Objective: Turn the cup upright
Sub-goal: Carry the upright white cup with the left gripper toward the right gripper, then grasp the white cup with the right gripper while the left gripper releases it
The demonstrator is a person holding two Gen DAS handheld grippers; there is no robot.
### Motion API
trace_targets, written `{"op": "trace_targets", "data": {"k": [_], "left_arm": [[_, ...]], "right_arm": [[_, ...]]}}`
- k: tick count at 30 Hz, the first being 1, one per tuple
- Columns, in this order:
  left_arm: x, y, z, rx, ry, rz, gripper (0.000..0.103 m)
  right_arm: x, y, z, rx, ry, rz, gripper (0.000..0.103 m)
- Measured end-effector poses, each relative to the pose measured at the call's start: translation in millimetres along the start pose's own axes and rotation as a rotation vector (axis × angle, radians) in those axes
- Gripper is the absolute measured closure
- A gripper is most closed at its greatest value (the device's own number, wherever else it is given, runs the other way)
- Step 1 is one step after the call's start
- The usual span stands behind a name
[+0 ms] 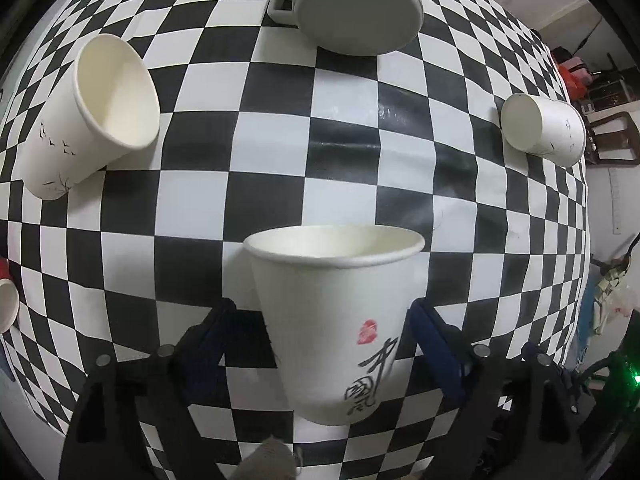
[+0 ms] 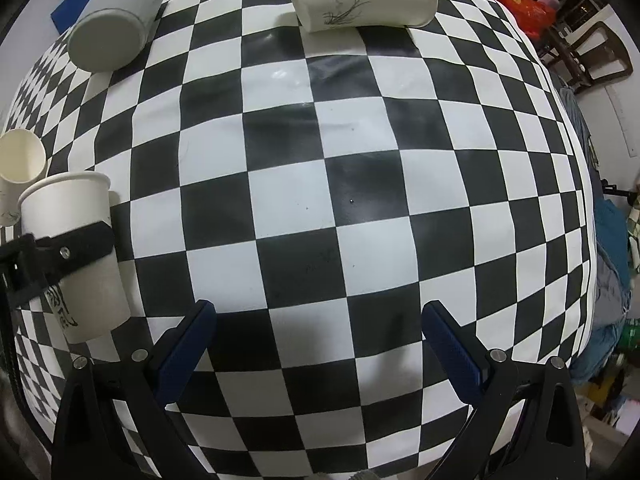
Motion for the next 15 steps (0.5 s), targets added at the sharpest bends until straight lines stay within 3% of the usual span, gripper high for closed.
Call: {"op": "trace_targets", "data": {"k": [7,12,15], "left_arm": [[-30,6,14,-0.045,0.016,-0.072,0.014],[-85,5,49,-0.087,0.001,-0.237,0.005],[-107,11,76,-0.103,-0.088,-0.349,0.004]], "right_arm": [[-16,-1,-3,-0.01,-0.059,-0.018,0.0],[-46,1,6,-0.021,-0.152,-0.038,0.0],[-64,-4,24,-0.027,-0.222,-0.041,0.0]]}}
Point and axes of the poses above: each gripper's, at about its wrist camera, not at the fingertips, and x roughly the way its jaws point, z to its left, y to its underside, the point moved 7 cm from there along x, roughly the way its jaws point, and after that the axes turned 12 degrees about -y, right-handed, at the moved point
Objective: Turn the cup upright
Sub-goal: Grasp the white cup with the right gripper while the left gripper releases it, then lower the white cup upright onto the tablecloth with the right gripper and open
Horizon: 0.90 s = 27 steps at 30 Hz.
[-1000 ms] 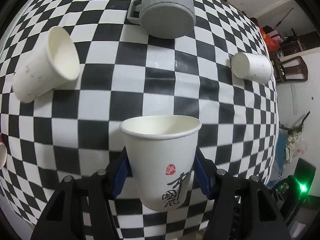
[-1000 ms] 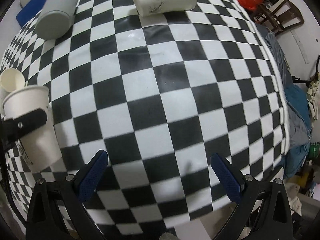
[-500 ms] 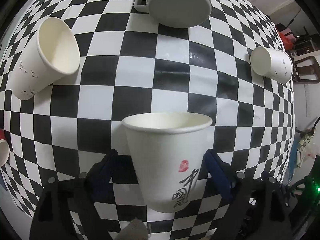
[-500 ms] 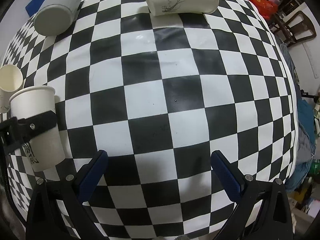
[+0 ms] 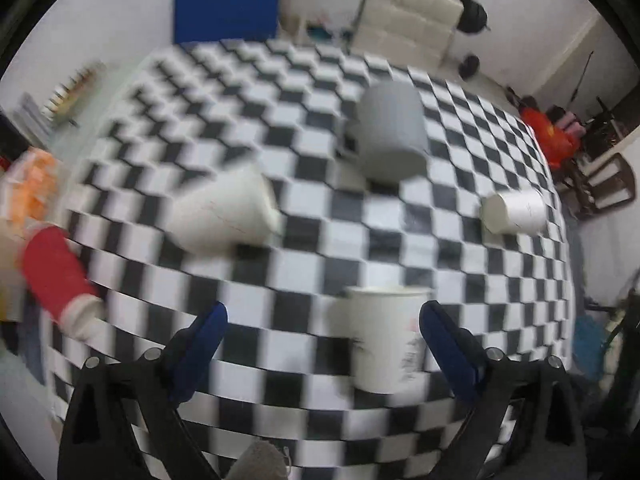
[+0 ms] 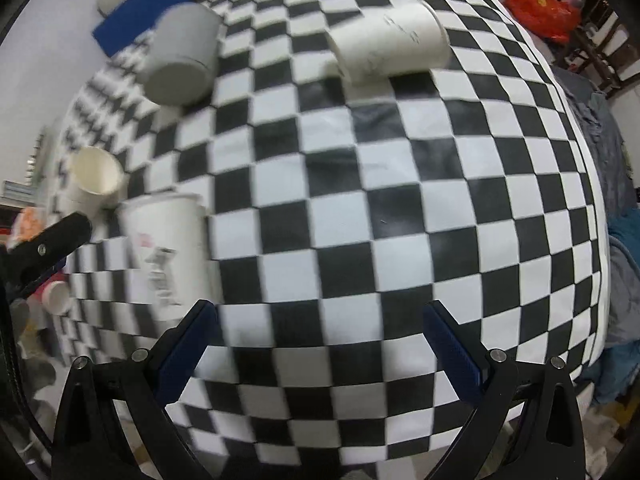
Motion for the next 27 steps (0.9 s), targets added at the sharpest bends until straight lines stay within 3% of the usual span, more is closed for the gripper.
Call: {"op": "trace_targets", "data": {"k": [2,5,9,17,22,27], "left_arm": [[-3,1,19,0.011,-0.094,-0.05,0.004],[16,7,37,0.016,-0.165,-0.026,0.004],[52,26,53,-0.008,-0.202,0.067,0.004],[87,43,61,-0.018,-0.226,0.144,0.004],[93,42,64,-0.009,-0.224,0.156,0.004],[96,38,62,0.009,-0.225,0.152,0.004]], "right_arm": [[1,-2,14,-0.007,-0.05,0.022,0.0],[12,-12,38,-0.025,-0.109,0.071,0.0],[43,-22,63,-0.051,-0.141,0.156,0.0],[109,-19,78,-0.05,-0.144,0.326,0.005],[128,-17,79,-0.05,-0.138,0.373,0.021],[127,-15,83,-0.07,-0.129,0.348,0.037]]}}
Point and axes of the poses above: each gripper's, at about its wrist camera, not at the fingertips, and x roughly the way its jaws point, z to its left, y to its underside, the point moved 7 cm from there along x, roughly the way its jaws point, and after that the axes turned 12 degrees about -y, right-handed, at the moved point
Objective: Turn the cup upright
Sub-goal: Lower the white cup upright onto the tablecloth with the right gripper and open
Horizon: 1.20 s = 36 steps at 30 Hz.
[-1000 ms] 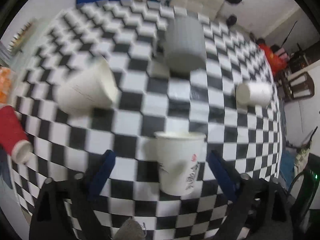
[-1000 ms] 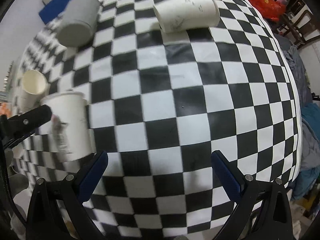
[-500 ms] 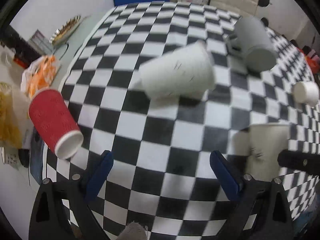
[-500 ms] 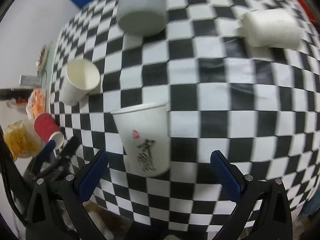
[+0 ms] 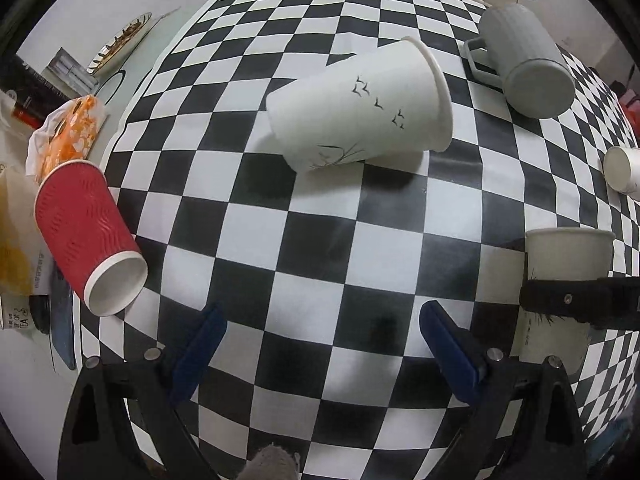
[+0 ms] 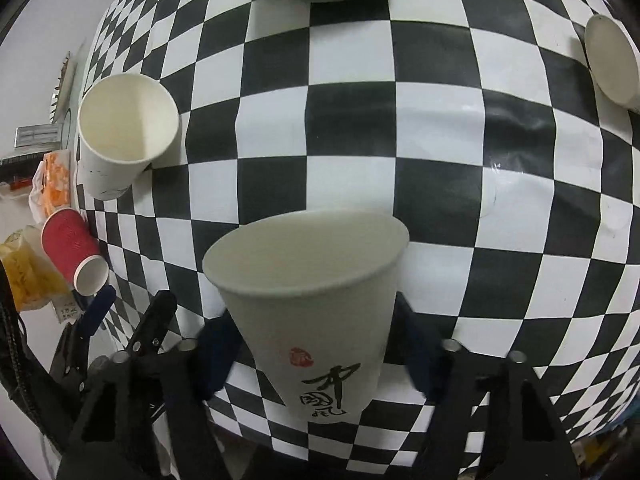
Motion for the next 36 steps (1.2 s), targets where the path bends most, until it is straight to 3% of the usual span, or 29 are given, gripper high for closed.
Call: {"op": "trace_targets", "data": {"k": [5,14,18,25,31,32,34,36], "left_arm": [[-4,-5,-6,0.004,0.01,-0.006,0.004],[5,-7,-6,0.013,0.006,-0.003,0.004],[12,-9,-2,0.009,0.012,-0.003,0.004],[16,-1,4,0.025,0.02,-0.007,0.004],[10,6,11,0.012,0.025,-0.041,0.004],[8,7,12,0.011,0.027,-0.048,0.004],[1,8,12,0.012,0.028,-0.063,0.004],[-5,8,15,0.015,0.025,-0.083,0.004]], "right_arm": [[-17,-1,9,-0.022,-0.009,-0.127,0.038],[-68,-19,26,-0.162,-0.012,-0.601,0.038],[-65,-22,36,-0.24,0.039,-0.753,0.038],[-54,4,32,-0.287,0.103,-0.797,0.038],[-42,24,29,-0.283,0.116,-0.739,0.036],[-40,26,29,-0.282,0.117,-0.728,0.033],[-35,30,27,-0.271,0.123,-0.701,0.016],[-34,34,25,-0.261,0.148,-0.692,0.016]]}}
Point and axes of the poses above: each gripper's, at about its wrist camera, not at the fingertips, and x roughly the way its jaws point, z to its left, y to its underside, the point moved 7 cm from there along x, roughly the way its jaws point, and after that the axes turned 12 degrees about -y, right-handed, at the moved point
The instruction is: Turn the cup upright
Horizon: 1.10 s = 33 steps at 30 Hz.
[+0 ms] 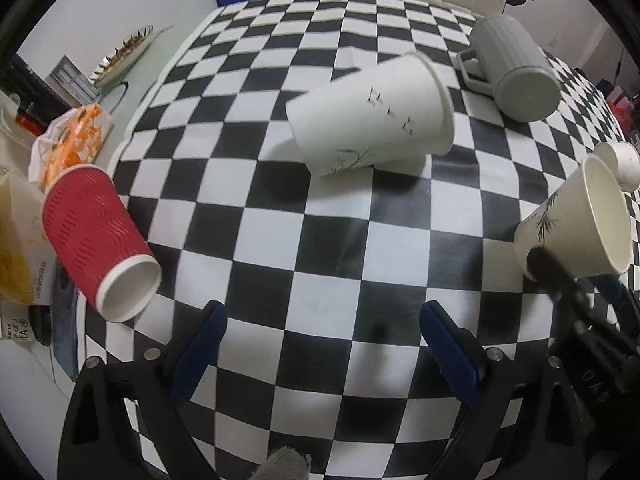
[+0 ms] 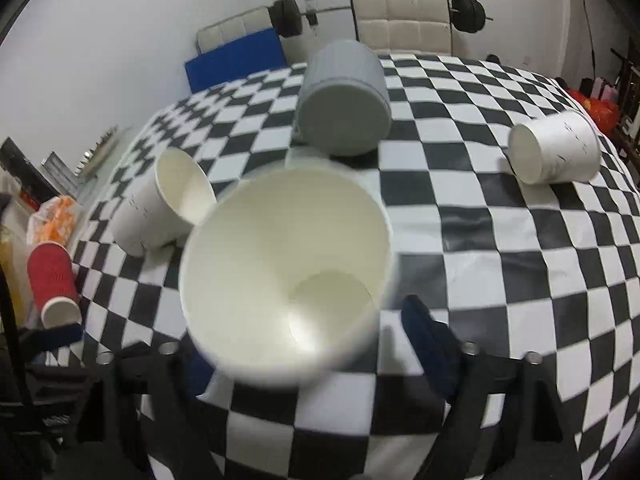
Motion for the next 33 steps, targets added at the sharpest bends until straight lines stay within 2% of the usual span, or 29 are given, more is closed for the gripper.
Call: {"op": "trace_targets", "data": {"k": [7,12,18,26,33], "left_arm": [[-32,0,7,0.012,-0.029,-0.089,0.004],[-55,5,13,0.018,-0.003,-0.125,0.004],[-102,15,20,0.03,-0.013,-0.219,0.004],[-176,35,31,0.034,0.026,-0.293,0.003],[-252,66,47,0.02,0.055,-0.36,0.003]], "right_arm": [[-22,19,-6,0.014,0.13,0.047,0.014],[-62,34,-5,0.046,0.209,0.044,0.014],[-124,37,0,0.09,0.303,0.008,0.013],[-213,40,26,0.083,0.321,-0.044,0.013],[-298,47,59,0.065,0.291,-0.076,0.013]]}}
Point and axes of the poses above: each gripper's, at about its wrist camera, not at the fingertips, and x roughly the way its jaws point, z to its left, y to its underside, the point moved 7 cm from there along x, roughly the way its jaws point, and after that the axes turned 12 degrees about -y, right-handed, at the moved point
